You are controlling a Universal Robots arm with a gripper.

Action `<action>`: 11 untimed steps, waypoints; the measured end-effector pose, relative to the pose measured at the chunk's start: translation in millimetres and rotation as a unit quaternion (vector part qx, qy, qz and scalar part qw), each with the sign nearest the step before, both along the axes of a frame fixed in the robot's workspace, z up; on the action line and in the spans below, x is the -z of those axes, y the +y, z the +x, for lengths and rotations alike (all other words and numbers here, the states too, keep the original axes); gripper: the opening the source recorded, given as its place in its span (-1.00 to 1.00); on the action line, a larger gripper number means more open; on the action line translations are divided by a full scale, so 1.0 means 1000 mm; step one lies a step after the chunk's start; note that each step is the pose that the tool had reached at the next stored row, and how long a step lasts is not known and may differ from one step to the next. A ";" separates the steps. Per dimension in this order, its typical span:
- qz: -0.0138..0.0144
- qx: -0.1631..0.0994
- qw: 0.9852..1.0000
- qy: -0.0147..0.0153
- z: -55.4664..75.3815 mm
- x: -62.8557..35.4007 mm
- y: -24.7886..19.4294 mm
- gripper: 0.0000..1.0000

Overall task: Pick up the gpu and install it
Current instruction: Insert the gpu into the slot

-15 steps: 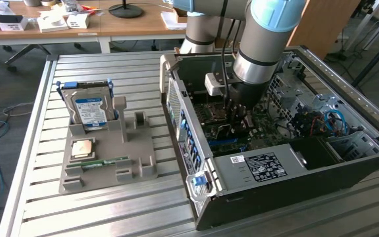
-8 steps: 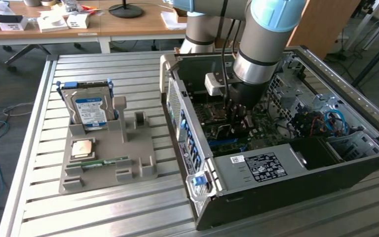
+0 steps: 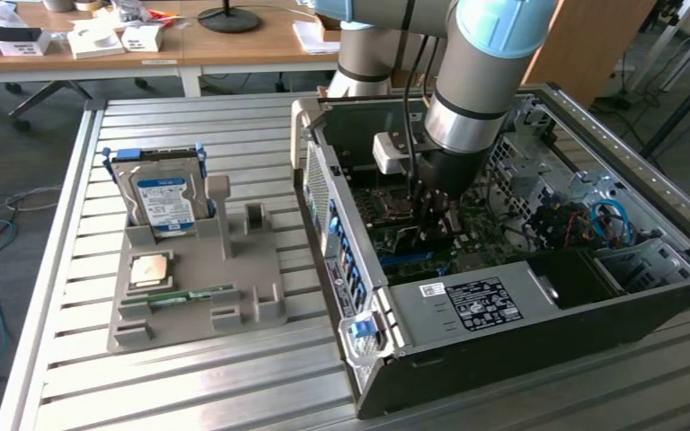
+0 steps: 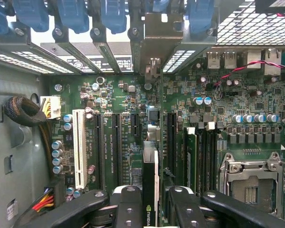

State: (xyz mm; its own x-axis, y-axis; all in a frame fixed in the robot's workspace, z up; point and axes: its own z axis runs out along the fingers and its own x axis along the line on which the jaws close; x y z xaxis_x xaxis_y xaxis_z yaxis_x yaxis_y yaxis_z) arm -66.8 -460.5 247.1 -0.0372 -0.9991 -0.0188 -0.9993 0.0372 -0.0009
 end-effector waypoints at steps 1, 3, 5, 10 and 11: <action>0.000 0.000 1.000 0.000 0.000 0.0000 0.0000 -0.47; 0.000 0.000 1.000 0.000 0.000 0.0000 0.0000 -0.47; 0.000 0.000 1.000 0.000 0.000 0.0000 0.0000 -0.47; 0.000 0.000 1.000 0.000 0.000 0.0000 0.0000 -0.47; 0.000 0.000 1.000 0.000 0.000 0.0000 0.0000 -0.47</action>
State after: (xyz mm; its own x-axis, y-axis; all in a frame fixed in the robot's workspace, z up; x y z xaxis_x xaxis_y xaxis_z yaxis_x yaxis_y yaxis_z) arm -66.8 -460.5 247.1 -0.0370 -0.9991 -0.0196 -0.9993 0.0370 -0.0010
